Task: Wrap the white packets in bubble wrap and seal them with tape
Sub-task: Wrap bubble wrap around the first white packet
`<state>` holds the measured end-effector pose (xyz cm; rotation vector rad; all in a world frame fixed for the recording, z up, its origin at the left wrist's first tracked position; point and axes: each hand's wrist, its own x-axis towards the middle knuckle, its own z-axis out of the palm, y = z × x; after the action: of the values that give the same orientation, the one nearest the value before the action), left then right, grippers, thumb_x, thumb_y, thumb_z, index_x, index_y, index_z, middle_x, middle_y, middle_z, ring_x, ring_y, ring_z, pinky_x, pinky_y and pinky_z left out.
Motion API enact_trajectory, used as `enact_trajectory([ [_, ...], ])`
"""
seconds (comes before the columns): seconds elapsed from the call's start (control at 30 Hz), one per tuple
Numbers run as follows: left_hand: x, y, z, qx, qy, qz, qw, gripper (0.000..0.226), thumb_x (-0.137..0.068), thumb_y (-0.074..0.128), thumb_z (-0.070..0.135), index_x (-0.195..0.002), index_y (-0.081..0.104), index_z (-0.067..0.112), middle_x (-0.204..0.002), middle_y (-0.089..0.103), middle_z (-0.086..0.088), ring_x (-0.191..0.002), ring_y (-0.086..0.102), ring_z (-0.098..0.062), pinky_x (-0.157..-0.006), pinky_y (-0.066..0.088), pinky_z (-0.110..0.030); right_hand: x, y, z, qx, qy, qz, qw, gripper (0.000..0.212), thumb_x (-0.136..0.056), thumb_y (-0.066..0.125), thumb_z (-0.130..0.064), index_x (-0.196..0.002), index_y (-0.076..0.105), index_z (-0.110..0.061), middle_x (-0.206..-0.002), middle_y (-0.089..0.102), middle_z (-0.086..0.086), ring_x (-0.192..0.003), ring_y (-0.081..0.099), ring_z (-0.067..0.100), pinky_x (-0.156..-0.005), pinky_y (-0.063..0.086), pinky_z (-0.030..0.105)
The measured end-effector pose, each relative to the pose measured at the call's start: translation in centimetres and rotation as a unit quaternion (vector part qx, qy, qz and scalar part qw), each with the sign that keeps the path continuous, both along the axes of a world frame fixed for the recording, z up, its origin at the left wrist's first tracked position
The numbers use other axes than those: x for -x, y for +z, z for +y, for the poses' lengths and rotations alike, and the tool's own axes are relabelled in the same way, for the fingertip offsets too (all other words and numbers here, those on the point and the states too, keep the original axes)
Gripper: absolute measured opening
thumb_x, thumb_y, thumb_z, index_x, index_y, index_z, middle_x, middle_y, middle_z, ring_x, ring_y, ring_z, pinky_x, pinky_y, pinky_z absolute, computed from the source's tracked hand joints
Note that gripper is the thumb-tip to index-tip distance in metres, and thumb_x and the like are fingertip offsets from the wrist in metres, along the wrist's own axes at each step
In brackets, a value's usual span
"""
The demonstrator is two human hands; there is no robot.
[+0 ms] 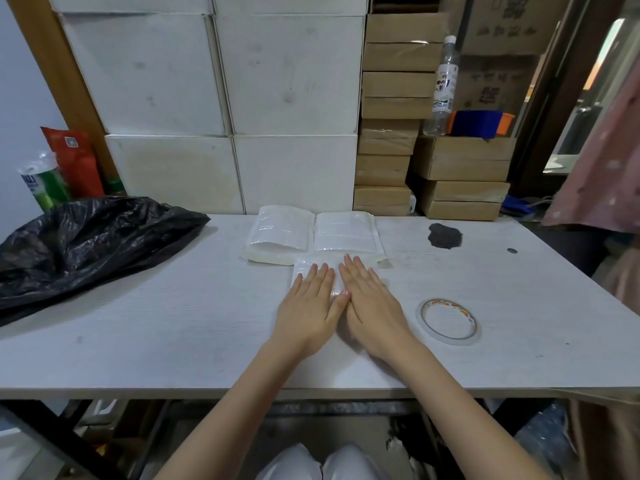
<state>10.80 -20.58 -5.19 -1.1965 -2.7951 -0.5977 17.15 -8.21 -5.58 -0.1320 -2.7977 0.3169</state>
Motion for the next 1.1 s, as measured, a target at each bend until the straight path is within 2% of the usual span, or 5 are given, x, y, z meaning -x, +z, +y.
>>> enact_trajectory([
  [0.13, -0.3, -0.1, 0.0, 0.014, 0.008, 0.015, 1.000, 0.064, -0.096, 0.011, 0.050, -0.150, 0.008, 0.015, -0.159, 0.005, 0.002, -0.146, -0.004, -0.010, -0.119, -0.006, -0.028, -0.2, -0.7, -0.7, 0.037, 0.013, -0.022, 0.999, 0.054, -0.102, 0.021, -0.030, -0.151, 0.002, -0.017, -0.160, -0.002, -0.004, -0.145, -0.007, 0.002, -0.117, -0.009, 0.021],
  [0.43, -0.4, 0.2, -0.1, 0.073, -0.008, 0.097, 0.993, 0.106, -0.068, -0.030, 0.067, -0.150, 0.005, 0.010, -0.159, 0.001, -0.005, -0.147, -0.006, -0.015, -0.116, -0.011, -0.028, 0.0, -1.1, -0.4, 0.000, 0.010, -0.023, 1.000, 0.064, -0.092, 0.005, -0.042, -0.151, 0.004, -0.017, -0.160, 0.001, -0.004, -0.143, -0.007, 0.000, -0.117, -0.010, 0.021],
  [0.7, 0.6, 2.3, 0.0, 0.044, 0.004, 0.070, 0.997, 0.061, -0.097, 0.007, 0.040, -0.135, 0.048, 0.018, -0.147, 0.042, -0.002, -0.135, 0.038, -0.019, -0.106, 0.030, -0.031, -0.2, 0.6, 0.6, 0.120, 0.040, -0.028, 0.992, 0.048, -0.103, 0.024, -0.028, -0.150, 0.017, -0.019, -0.159, 0.008, -0.008, -0.145, 0.005, 0.001, -0.117, 0.001, 0.019],
  [0.87, 2.6, 3.8, 0.1, -0.037, 0.065, 0.064, 0.995, 0.021, -0.086, 0.061, 0.037, -0.101, 0.071, 0.028, -0.125, 0.053, 0.004, -0.118, 0.046, -0.018, -0.093, 0.034, -0.030, 1.1, 1.5, 3.2, 0.284, -0.127, 0.043, 0.949, 0.062, -0.092, 0.055, -0.033, -0.145, 0.030, -0.012, -0.150, 0.030, 0.006, -0.136, 0.033, 0.021, -0.108, 0.028, 0.030],
  [1.1, 3.7, 4.4, 0.5, -0.158, 0.228, -0.248, 0.928, 0.090, -0.064, 0.083, 0.038, -0.136, 0.036, 0.011, -0.136, 0.032, -0.007, -0.133, 0.030, -0.024, -0.086, 0.041, -0.029, 1.9, 2.1, 4.4, 0.577, -0.148, -0.025, 0.803, 0.029, -0.077, 0.075, -0.026, -0.097, 0.065, -0.008, -0.098, 0.065, 0.010, -0.085, 0.058, 0.021, -0.076, 0.044, 0.030],
])
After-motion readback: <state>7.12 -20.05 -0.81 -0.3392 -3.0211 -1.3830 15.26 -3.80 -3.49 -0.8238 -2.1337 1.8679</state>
